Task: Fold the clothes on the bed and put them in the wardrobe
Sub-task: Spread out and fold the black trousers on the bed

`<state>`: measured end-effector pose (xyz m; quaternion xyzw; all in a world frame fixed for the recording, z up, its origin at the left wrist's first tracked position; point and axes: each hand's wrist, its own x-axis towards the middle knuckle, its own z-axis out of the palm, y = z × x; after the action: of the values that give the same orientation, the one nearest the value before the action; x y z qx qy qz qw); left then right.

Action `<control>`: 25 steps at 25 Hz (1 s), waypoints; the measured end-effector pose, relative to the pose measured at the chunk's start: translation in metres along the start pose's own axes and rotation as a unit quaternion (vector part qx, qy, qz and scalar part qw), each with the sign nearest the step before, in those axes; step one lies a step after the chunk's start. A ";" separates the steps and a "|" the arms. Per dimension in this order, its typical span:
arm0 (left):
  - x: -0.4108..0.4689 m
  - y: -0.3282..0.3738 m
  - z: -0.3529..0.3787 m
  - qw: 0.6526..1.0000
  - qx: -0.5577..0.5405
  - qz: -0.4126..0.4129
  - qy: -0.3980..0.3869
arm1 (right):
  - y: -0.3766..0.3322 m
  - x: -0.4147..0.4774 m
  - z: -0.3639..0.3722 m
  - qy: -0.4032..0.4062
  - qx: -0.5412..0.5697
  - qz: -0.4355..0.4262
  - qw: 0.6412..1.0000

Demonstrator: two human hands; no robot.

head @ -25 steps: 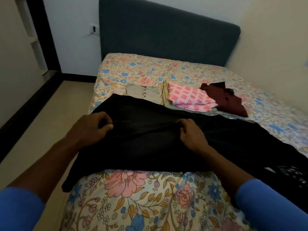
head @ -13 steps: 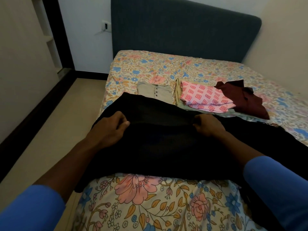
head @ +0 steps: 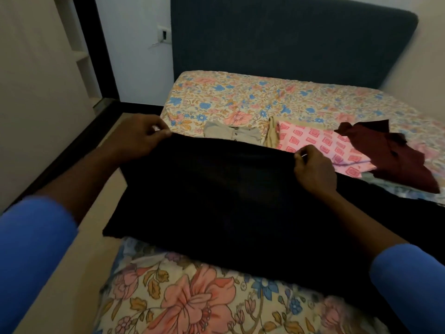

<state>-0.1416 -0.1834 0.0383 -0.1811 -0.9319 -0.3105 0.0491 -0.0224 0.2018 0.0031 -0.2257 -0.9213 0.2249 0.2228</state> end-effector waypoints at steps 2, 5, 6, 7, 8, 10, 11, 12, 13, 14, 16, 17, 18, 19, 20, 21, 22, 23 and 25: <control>0.052 -0.013 0.015 0.994 0.084 -0.058 -0.025 | 0.006 0.007 0.022 -0.014 0.022 0.058 0.998; 0.048 -0.032 0.052 0.978 0.052 -0.199 -0.041 | 0.010 -0.013 0.043 -0.033 0.000 0.088 0.996; 0.031 -0.036 0.063 0.972 0.038 -0.229 -0.040 | 0.006 -0.020 0.048 -0.040 -0.015 0.087 0.995; 0.007 -0.040 0.070 0.968 0.022 -0.249 -0.034 | 0.000 -0.026 0.054 -0.042 -0.038 0.071 0.996; -0.022 -0.042 0.078 0.966 0.005 -0.257 -0.022 | -0.008 -0.033 0.060 -0.030 -0.064 0.032 0.997; -0.081 -0.047 0.089 0.964 -0.024 -0.264 0.032 | -0.034 -0.039 0.069 0.001 -0.059 -0.098 0.993; -0.095 -0.049 0.090 0.961 -0.045 -0.269 0.047 | -0.049 -0.035 0.073 -0.008 -0.027 -0.154 0.988; -0.102 -0.054 0.089 0.953 -0.096 -0.281 0.061 | -0.068 -0.034 0.077 -0.035 0.012 -0.202 0.979; -0.105 -0.059 0.085 0.937 -0.169 -0.298 0.071 | -0.089 -0.038 0.081 -0.075 0.046 -0.239 0.967; -0.105 -0.065 0.079 0.915 -0.243 -0.310 0.089 | -0.111 -0.047 0.083 -0.117 0.073 -0.277 0.951; -0.100 -0.066 0.060 0.885 -0.332 -0.291 0.151 | -0.148 -0.079 0.092 -0.184 0.060 -0.359 0.913; -0.100 -0.066 0.050 0.869 -0.370 -0.277 0.179 | -0.163 -0.097 0.103 -0.199 -0.006 -0.403 0.893; -0.101 -0.065 0.043 0.846 -0.413 -0.270 0.199 | -0.172 -0.112 0.114 -0.197 -0.079 -0.442 0.871; -0.102 -0.064 0.039 0.819 -0.457 -0.272 0.213 | -0.177 -0.124 0.123 -0.182 -0.140 -0.464 0.855; -0.105 -0.062 0.035 0.794 -0.493 -0.279 0.221 | -0.181 -0.132 0.128 -0.150 -0.171 -0.469 0.853; -0.108 -0.061 0.030 0.778 -0.510 -0.291 0.222 | -0.185 -0.136 0.127 -0.111 -0.171 -0.466 0.861; -0.112 -0.063 0.024 0.777 -0.504 -0.304 0.221 | -0.188 -0.141 0.124 -0.080 -0.162 -0.461 0.869; -0.117 -0.071 0.018 0.798 -0.466 -0.312 0.220 | -0.190 -0.148 0.121 -0.060 -0.152 -0.462 0.872; -0.136 -0.087 0.008 0.868 -0.343 -0.301 0.195 | -0.193 -0.173 0.112 -0.073 -0.143 -0.489 0.858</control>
<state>-0.0473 -0.2855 -0.0447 0.1668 -0.7477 -0.6391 0.0687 -0.0023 -0.0761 -0.0408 0.2413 -0.9488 -0.0308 0.2016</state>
